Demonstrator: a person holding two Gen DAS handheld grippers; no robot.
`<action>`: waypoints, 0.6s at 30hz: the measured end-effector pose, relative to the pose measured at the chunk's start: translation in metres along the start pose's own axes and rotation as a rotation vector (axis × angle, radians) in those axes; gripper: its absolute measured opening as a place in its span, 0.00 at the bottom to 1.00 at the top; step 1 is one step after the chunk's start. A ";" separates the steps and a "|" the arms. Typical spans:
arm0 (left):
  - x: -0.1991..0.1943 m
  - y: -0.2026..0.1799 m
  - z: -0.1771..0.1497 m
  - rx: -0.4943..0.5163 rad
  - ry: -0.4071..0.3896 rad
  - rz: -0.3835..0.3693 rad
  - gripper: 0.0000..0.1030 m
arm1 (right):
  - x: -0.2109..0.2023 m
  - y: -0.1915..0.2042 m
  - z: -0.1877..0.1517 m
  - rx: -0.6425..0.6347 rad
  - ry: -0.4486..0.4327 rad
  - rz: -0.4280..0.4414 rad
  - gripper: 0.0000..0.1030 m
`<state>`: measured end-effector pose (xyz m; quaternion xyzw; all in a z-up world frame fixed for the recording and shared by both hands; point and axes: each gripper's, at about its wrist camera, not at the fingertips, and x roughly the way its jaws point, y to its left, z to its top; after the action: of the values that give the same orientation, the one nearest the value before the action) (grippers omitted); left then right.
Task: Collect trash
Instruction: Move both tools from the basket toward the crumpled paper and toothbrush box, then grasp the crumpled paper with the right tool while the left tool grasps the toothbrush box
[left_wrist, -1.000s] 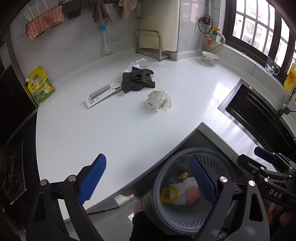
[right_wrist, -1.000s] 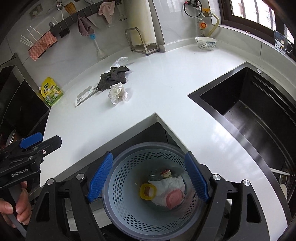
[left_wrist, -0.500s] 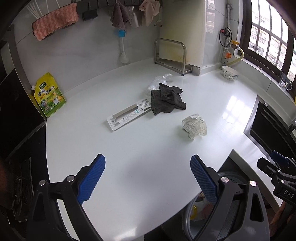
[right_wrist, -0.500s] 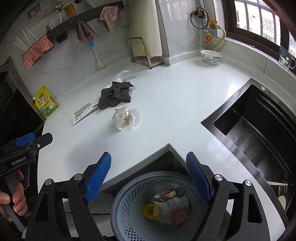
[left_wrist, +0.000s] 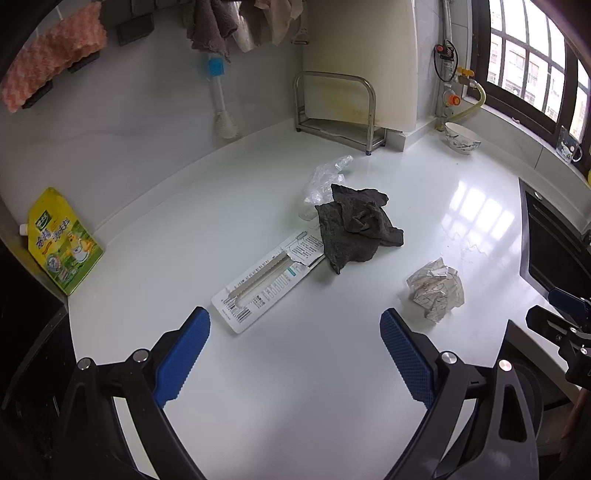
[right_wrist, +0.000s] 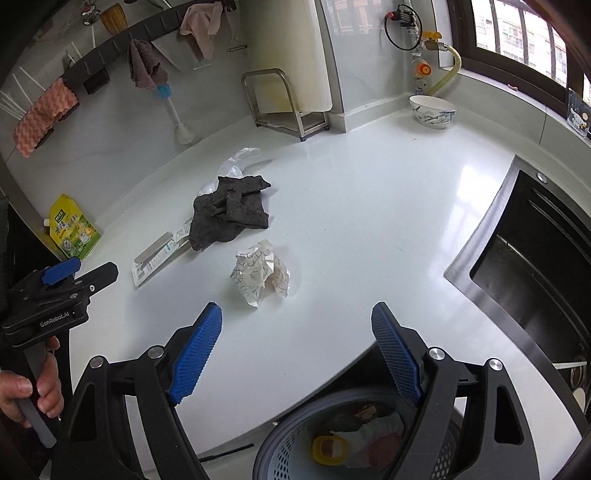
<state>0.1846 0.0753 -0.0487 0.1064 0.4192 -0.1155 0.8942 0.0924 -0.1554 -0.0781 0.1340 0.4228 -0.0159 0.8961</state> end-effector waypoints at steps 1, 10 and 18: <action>0.006 0.002 0.002 0.011 0.003 -0.007 0.89 | 0.005 0.002 0.001 0.006 0.002 -0.003 0.77; 0.056 0.018 0.016 0.070 0.044 -0.066 0.89 | 0.054 0.019 0.012 0.038 0.041 -0.026 0.77; 0.089 0.029 0.025 0.097 0.066 -0.109 0.89 | 0.087 0.033 0.023 0.033 0.069 -0.051 0.77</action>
<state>0.2665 0.0848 -0.0995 0.1305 0.4476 -0.1805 0.8660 0.1704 -0.1224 -0.1227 0.1382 0.4564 -0.0409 0.8780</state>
